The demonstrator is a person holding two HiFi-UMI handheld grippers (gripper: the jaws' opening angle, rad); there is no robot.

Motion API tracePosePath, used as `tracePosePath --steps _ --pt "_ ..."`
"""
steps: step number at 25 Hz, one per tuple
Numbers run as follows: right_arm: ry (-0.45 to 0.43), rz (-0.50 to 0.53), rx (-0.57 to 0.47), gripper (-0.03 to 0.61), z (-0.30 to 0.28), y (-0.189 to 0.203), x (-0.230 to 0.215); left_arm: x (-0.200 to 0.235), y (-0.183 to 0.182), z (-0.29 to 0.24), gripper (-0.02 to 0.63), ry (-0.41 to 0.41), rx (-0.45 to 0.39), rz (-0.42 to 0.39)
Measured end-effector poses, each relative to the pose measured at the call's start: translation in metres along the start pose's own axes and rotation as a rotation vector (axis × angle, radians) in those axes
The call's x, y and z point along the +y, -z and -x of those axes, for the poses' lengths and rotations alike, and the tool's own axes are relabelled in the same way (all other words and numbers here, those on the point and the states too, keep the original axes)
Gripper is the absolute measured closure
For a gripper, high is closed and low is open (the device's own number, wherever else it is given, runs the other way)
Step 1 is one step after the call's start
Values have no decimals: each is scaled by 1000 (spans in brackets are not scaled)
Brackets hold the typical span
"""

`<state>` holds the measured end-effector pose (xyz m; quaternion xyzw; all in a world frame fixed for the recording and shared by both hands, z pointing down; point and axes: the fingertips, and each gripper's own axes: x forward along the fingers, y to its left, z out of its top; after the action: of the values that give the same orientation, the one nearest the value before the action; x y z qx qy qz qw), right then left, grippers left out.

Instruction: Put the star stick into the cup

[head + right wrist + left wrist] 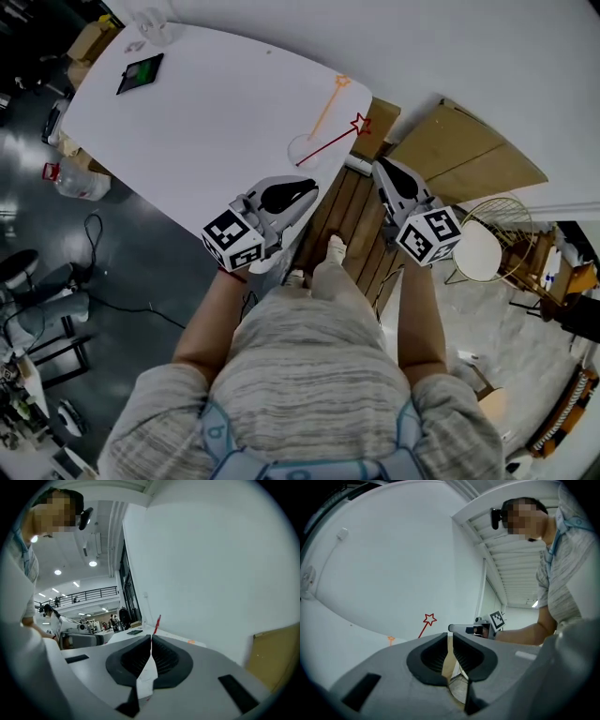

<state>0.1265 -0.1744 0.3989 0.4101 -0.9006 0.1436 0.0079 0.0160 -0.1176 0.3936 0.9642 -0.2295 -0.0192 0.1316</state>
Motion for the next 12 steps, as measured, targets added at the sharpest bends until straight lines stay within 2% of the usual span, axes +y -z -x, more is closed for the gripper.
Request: tracePosePath --steps 5,12 --pt "23 -110 66 566 -20 17 -48 23 5 2 569 -65 19 19" --pt "-15 -111 189 566 -68 35 -104 46 6 7 569 -161 17 46"
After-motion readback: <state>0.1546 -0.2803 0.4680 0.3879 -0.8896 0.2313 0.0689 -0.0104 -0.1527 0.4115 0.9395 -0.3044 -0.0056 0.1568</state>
